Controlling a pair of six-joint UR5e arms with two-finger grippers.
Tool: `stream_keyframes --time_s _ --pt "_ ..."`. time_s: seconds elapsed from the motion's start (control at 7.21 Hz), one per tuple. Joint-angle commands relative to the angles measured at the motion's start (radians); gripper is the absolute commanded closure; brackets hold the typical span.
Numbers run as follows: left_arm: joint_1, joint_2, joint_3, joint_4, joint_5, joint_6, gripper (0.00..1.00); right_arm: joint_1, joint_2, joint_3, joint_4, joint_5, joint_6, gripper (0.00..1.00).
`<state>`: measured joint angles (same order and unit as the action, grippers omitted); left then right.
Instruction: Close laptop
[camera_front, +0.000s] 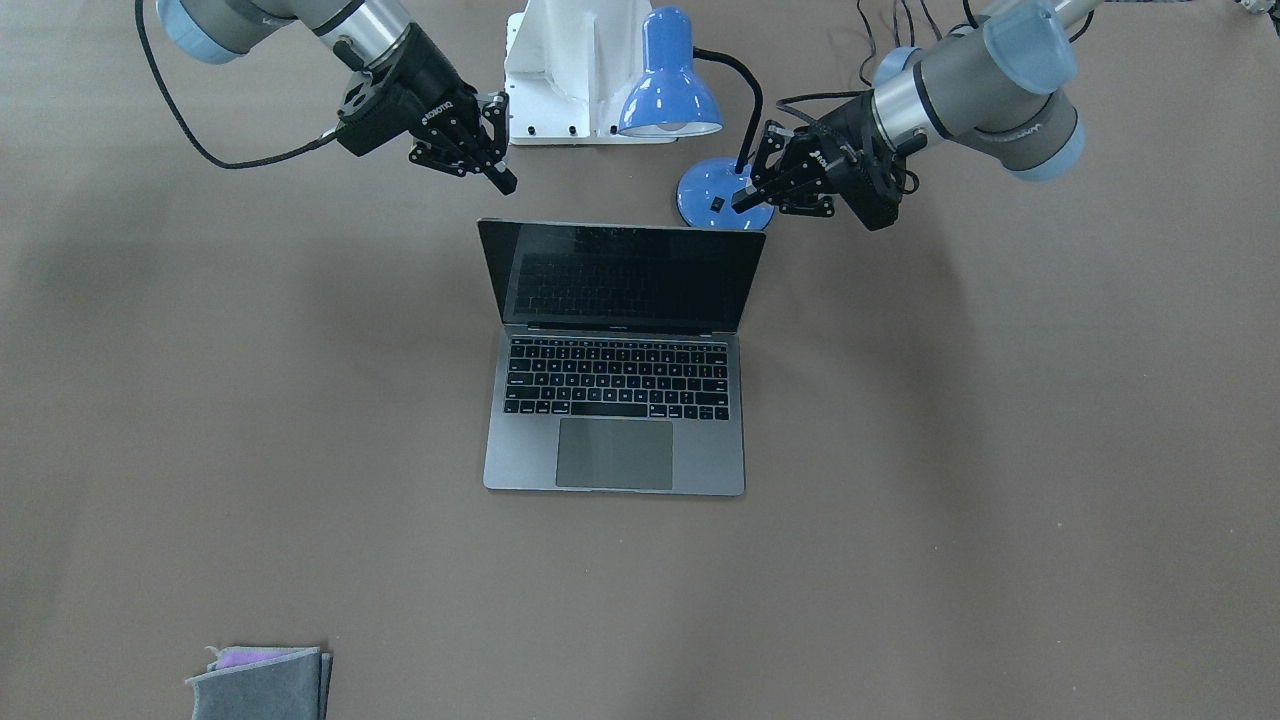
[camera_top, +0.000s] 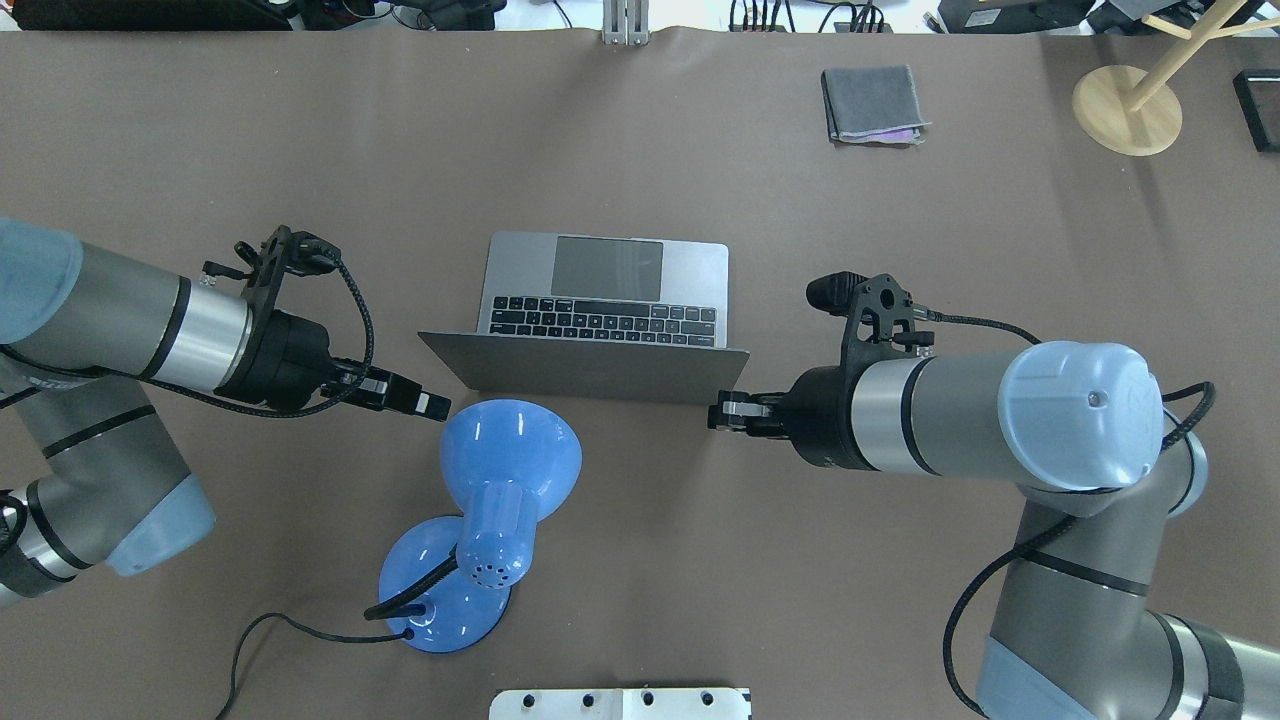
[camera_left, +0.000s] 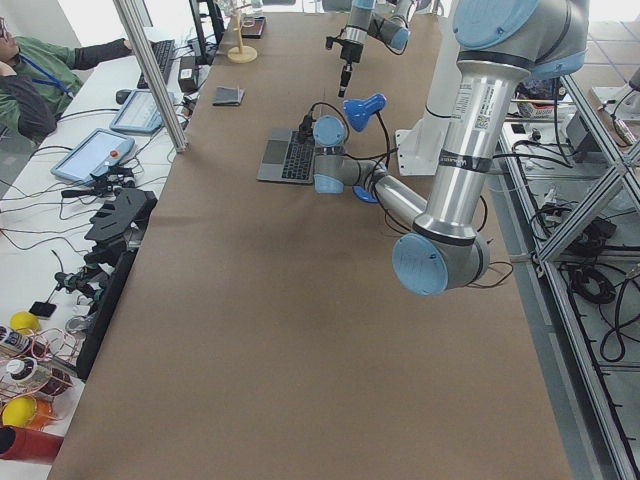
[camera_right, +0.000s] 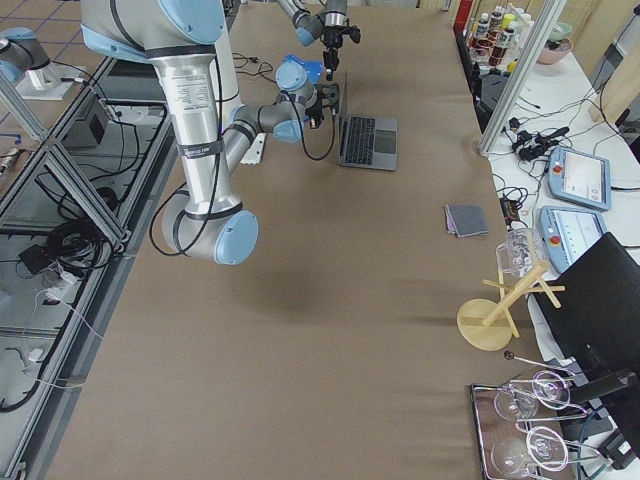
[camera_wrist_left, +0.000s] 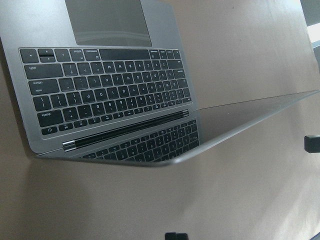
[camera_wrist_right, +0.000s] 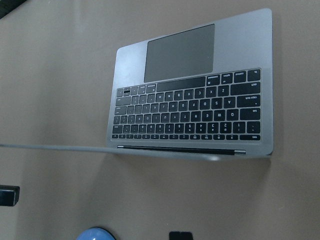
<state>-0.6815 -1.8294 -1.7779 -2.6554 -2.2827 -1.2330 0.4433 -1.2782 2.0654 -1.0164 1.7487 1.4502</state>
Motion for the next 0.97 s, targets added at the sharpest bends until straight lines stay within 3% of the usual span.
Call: stream_keyframes --time_s 0.0,0.28,0.83 --pt "-0.012 -0.008 0.0 0.003 0.002 0.001 1.0 0.026 0.019 -0.011 -0.027 -0.009 -0.001 1.0" --pt "-0.019 -0.028 0.009 0.009 0.055 0.001 1.0 0.054 0.02 -0.03 -0.027 -0.009 -0.002 1.0" --pt "-0.095 -0.083 0.09 0.009 0.063 0.009 1.0 0.095 0.074 -0.1 -0.025 -0.005 -0.002 1.0"
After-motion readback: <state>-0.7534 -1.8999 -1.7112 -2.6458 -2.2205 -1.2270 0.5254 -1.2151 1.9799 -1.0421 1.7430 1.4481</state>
